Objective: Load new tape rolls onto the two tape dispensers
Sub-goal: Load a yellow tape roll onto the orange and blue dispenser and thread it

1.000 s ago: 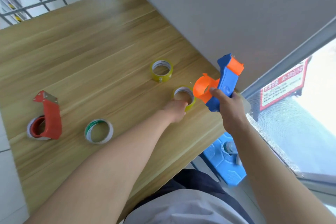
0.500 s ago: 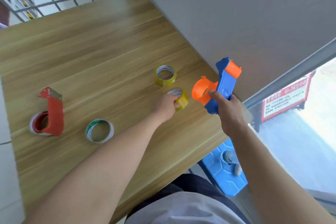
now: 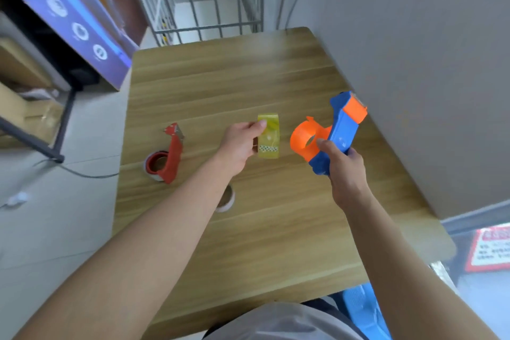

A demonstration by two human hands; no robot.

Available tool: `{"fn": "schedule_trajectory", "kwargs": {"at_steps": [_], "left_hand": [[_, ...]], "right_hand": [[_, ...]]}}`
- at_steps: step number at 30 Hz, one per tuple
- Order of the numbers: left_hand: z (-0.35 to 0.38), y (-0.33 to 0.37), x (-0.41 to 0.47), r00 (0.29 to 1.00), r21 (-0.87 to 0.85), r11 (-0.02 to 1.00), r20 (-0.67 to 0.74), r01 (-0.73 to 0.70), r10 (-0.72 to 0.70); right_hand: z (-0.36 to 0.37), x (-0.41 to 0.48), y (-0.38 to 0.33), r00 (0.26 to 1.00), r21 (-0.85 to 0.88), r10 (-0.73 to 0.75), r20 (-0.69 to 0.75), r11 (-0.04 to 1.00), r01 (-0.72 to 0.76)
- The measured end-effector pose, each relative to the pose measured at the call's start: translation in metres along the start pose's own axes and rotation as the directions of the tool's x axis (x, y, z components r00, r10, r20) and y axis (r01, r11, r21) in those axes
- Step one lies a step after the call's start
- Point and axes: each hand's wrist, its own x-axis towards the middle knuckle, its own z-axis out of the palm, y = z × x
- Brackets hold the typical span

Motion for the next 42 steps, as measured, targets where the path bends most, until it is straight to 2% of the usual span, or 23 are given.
{"fn": "schedule_trajectory", "kwargs": {"at_steps": [3, 9, 13, 16, 18, 21, 23, 25, 27, 31, 33, 38, 42], "left_hand": [[-0.022, 0.016, -0.010, 0.998, -0.070, 0.998, -0.062, -0.004, -0.001], [-0.051, 0.032, -0.020, 0.992, -0.076, 0.997, -0.124, -0.028, 0.018], [-0.063, 0.033, -0.021, 0.988, 0.038, 0.999, -0.152, -0.026, 0.032], [-0.068, 0.035, -0.028, 0.995, 0.193, 0.979, -0.059, -0.073, 0.085], [-0.070, 0.037, -0.033, 0.993, 0.304, 0.948, -0.026, -0.098, 0.111], [-0.071, 0.035, -0.036, 0.985, 0.424, 0.898, -0.070, -0.113, 0.157], [-0.070, 0.033, -0.038, 0.969, 0.500, 0.848, -0.065, -0.175, 0.238], [-0.069, 0.034, -0.039, 0.943, 0.646, 0.728, -0.037, -0.230, 0.331], [-0.071, 0.035, -0.041, 0.933, 0.765, 0.598, 0.010, -0.239, 0.360], [-0.077, 0.033, -0.045, 0.913, 0.877, 0.389, 0.121, -0.282, 0.390], [-0.081, 0.030, -0.047, 0.894, 0.898, 0.321, 0.148, -0.300, 0.424], [-0.087, 0.026, -0.049, 0.832, 0.861, 0.336, 0.161, -0.381, 0.531], [-0.086, 0.021, -0.047, 0.800, 0.839, 0.386, 0.094, -0.384, 0.593]], "right_hand": [[0.025, -0.003, -0.006, 0.998, -0.001, -0.022, 0.064, 1.000, 0.022], [0.062, -0.008, -0.013, 0.984, -0.004, -0.068, 0.162, 0.998, 0.069], [0.074, -0.010, -0.017, 0.980, -0.009, -0.083, 0.180, 0.996, 0.086], [0.079, -0.011, -0.020, 0.977, -0.028, -0.102, 0.188, 0.994, 0.109], [0.081, -0.012, -0.021, 0.974, -0.037, -0.113, 0.196, 0.992, 0.123], [0.083, -0.015, -0.022, 0.970, -0.052, -0.118, 0.213, 0.990, 0.132], [0.083, -0.017, -0.022, 0.966, -0.073, -0.124, 0.227, 0.987, 0.144], [0.082, -0.019, -0.022, 0.962, -0.092, -0.133, 0.239, 0.983, 0.159], [0.082, -0.020, -0.023, 0.960, -0.101, -0.144, 0.242, 0.980, 0.172], [0.083, -0.022, -0.024, 0.954, -0.124, -0.159, 0.255, 0.973, 0.195], [0.085, -0.023, -0.024, 0.946, -0.139, -0.162, 0.282, 0.968, 0.208], [0.091, -0.027, -0.022, 0.911, -0.201, -0.136, 0.388, 0.953, 0.228], [0.097, -0.034, -0.016, 0.878, -0.214, -0.097, 0.469, 0.952, 0.220]]}}
